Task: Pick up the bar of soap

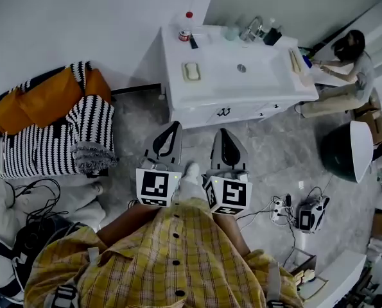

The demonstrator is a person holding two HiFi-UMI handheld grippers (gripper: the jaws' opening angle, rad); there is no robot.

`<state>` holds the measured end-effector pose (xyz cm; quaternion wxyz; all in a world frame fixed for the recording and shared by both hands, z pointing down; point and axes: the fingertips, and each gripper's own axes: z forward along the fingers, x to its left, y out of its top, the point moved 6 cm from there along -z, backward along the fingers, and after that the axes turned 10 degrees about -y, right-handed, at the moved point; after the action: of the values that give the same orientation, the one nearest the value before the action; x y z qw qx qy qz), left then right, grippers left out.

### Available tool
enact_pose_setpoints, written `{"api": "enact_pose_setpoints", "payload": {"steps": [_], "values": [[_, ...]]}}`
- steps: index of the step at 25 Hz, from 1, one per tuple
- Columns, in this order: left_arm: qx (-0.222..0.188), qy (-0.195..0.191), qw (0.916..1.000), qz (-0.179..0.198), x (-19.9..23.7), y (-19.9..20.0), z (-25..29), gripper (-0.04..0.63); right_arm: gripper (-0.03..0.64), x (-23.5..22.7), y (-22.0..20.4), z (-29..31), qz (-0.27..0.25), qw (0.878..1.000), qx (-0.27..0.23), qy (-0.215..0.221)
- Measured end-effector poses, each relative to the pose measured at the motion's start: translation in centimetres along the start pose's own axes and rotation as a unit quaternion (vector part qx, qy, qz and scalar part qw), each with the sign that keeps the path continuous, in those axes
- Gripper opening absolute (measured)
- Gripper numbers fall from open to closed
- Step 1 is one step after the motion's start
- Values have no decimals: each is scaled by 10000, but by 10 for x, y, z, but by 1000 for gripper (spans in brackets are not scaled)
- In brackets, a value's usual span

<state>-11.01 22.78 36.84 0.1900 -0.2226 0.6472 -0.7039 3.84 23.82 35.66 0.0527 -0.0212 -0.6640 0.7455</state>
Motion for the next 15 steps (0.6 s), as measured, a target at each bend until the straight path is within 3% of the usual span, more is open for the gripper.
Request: {"api": "enact_pose_setpoints", "payload": {"steps": [7,15], "values": [[153,83,9998,62,32,-10,58,11,18,-17,-11,66,114,9999,38,23],[232,195,9995,92,62,0,172,12,18,-66,-4,174,154,9996,14,222]]}}
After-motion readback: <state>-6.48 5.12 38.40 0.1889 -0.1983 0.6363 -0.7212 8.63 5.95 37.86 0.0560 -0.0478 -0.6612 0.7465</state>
